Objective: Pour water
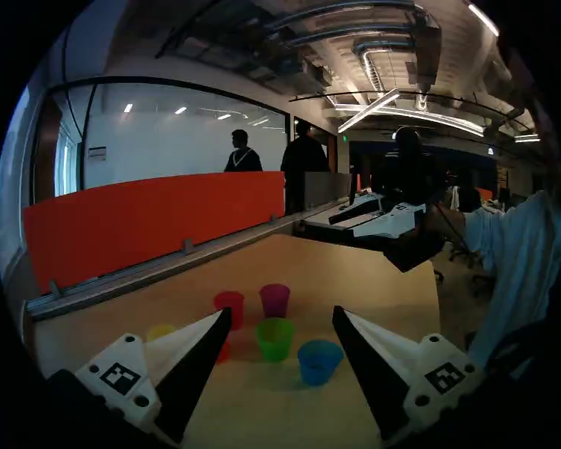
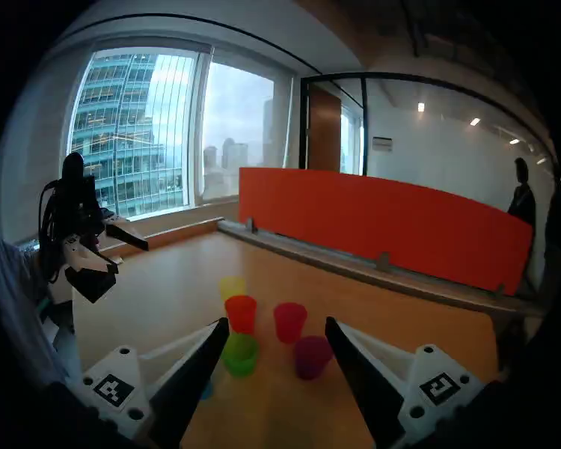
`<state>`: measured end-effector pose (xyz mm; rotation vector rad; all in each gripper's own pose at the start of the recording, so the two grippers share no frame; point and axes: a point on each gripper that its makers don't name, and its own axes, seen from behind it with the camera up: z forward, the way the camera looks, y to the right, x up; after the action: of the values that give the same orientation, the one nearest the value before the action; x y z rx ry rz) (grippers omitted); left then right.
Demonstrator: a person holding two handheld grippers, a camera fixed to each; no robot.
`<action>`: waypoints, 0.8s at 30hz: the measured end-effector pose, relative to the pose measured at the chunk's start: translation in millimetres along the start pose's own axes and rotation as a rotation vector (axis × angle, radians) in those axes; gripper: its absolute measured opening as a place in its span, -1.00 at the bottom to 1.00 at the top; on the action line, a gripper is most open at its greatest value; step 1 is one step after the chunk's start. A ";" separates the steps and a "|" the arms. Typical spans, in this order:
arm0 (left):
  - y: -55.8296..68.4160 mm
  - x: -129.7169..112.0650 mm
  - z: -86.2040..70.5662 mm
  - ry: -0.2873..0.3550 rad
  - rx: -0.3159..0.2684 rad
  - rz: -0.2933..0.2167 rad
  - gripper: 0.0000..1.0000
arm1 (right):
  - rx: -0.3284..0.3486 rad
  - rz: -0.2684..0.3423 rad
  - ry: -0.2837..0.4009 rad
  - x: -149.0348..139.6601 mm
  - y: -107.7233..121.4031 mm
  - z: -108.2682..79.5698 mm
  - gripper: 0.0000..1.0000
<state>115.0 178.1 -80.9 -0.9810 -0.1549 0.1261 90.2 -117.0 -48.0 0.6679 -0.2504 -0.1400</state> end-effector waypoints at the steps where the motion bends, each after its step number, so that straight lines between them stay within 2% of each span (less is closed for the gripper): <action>1: 1.4 -2.3 1.5 -0.004 -0.006 0.003 1.00 | 0.001 -0.002 -0.005 -2.4 0.2 1.1 1.00; 14: 13.3 -39.3 22.2 -0.072 -0.062 0.030 1.00 | 0.007 -0.027 -0.056 -26.3 -0.5 14.6 1.00; 24: 28.7 -71.3 41.1 -0.130 -0.121 0.032 1.00 | 0.007 -0.039 -0.078 -39.3 0.1 22.4 1.00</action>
<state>36.3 214.9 -87.6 -1.0969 -0.2689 0.2116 46.4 -122.0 -38.2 0.6752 -0.3127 -0.2033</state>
